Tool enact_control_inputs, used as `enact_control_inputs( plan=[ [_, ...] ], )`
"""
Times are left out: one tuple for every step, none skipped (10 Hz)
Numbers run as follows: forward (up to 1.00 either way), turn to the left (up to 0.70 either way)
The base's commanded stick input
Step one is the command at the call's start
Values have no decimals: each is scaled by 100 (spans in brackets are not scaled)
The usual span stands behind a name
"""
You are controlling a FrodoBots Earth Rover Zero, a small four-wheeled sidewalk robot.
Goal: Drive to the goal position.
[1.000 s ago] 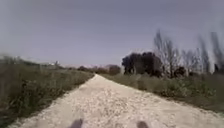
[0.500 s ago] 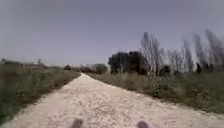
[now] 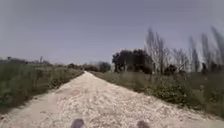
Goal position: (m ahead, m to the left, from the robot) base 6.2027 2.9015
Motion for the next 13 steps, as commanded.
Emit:
enact_control_inputs(
  plan=[
    [70, 0],
    [70, 0],
    [70, 0],
    [70, 0],
    [70, 0],
    [70, 0],
    [70, 0],
    [70, 0],
    [70, 0],
    [70, 0],
    [70, 0],
    [70, 2],
    [70, 35]
  ],
)
